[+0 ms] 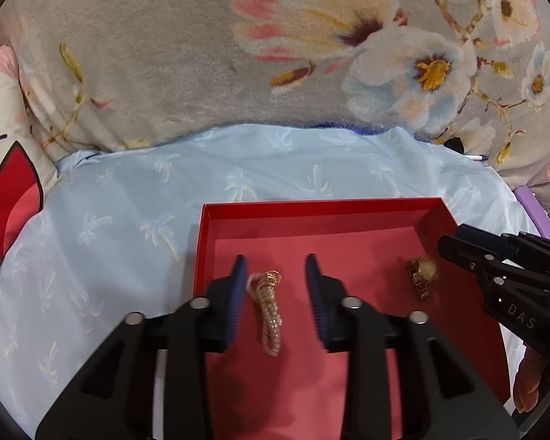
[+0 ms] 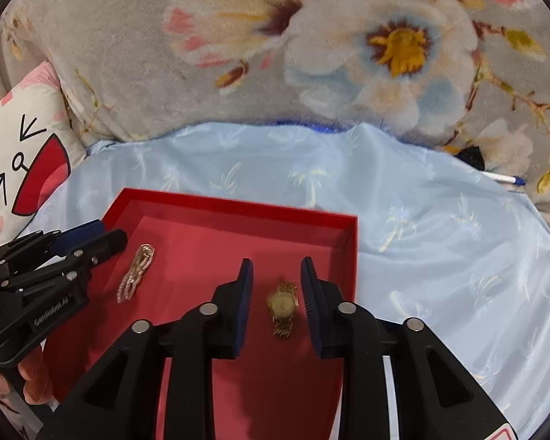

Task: Organize jewelry
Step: 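Carry the pearl necklace and gold watch over the red box with both tools, then open both tools to drop the necklace and watch into the box, then lower the left tool onto the black bead bracelet and close on it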

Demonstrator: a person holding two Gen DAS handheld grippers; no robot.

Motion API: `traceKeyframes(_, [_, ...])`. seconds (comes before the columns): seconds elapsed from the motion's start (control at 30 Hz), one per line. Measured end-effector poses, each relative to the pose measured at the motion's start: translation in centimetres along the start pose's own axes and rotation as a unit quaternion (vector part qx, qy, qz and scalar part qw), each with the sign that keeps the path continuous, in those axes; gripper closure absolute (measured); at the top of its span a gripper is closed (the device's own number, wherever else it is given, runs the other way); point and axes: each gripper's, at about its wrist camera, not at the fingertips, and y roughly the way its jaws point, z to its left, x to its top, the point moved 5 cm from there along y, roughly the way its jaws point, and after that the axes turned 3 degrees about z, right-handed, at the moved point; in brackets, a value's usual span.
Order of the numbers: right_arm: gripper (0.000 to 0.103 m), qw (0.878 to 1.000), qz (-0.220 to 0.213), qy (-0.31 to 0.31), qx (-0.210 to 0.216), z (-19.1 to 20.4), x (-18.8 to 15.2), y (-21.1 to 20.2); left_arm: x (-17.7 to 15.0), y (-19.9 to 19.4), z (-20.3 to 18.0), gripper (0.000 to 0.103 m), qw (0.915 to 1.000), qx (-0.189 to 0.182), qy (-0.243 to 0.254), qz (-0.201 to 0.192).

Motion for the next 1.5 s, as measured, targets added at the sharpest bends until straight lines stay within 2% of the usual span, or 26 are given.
traceKeyframes(0.03, [0.071, 1.0, -0.01, 0.005, 0.002, -0.2, 0.0, -0.5, 0.2, -0.3, 0.0, 0.052, 1.0, 0.003, -0.001, -0.008])
traceKeyframes(0.1, [0.07, 1.0, -0.025, 0.014, 0.005, -0.6, 0.0, -1.6, 0.6, -1.0, 0.0, 0.041, 0.9997, 0.008, -0.002, -0.023])
traceKeyframes(0.13, [0.069, 0.999, -0.034, 0.016, 0.005, -0.7, -0.2, -2.4, 0.7, -1.6, -0.1, 0.038, 0.9995, 0.008, -0.002, -0.031])
traceKeyframes(0.23, [0.065, 0.998, -0.053, 0.02, 0.012, -0.8, -1.1, -4.9, 0.5, -3.5, 0.1, 0.037, 0.999, 0.004, -0.007, -0.043])
traceKeyframes(0.3, [0.063, 0.997, -0.066, 0.019, 0.018, -0.6, -2.7, -7.2, -0.3, -5.3, 0.2, 0.037, 0.9986, 0.0, -0.012, -0.052])
traceKeyframes(0.4, [0.061, 0.996, -0.076, 0.019, 0.029, -0.2, -5.6, -10.4, -2.3, -8.3, 0.1, 0.037, 0.9982, 0.013, -0.006, -0.059])
traceKeyframes(0.53, [0.061, 0.995, -0.076, 0.025, 0.062, 0.5, -11.1, -14.8, -6.7, -12.4, -0.1, 0.037, 0.998, 0.007, -0.01, -0.063])
traceKeyframes(0.7, [0.054, 0.995, -0.069, 0.029, 0.072, 1.7, -18.3, -18.7, -13.3, -15.5, -0.5, 0.036, 0.999, -0.014, -0.024, -0.035])
traceKeyframes(0.83, [0.054, 0.996, -0.045, 0.037, 0.073, 2.8, -24.6, -20.1, -18.9, -16.5, -0.5, 0.036, 0.9987, -0.023, -0.046, -0.004])
traceKeyframes(1.0, [0.054, 0.997, -0.011, 0.038, 0.068, 4.2, -30.7, -20.4, -24.3, -16.5, -0.5, 0.036, 0.997, -0.008, -0.071, 0.03])
traceKeyframes(1.17, [0.054, 0.997, 0.001, 0.043, 0.059, 4.6, -33.6, -20.3, -26.8, -16.4, -0.6, 0.036, 0.9958, 0.014, -0.08, 0.041])
traceKeyframes(1.4, [0.054, 0.997, 0.006, 0.056, 0.054, 4.3, -34.1, -19.7, -26.2, -15.3, -0.6, 0.037, 0.9959, 0.038, -0.074, 0.036])
traceKeyframes(1.5, [0.054, 0.997, 0.005, 0.056, 0.053, 4.3, -34.1, -19.7, -25.9, -14.3, -0.4, 0.046, 0.9955, 0.039, -0.074, 0.044])
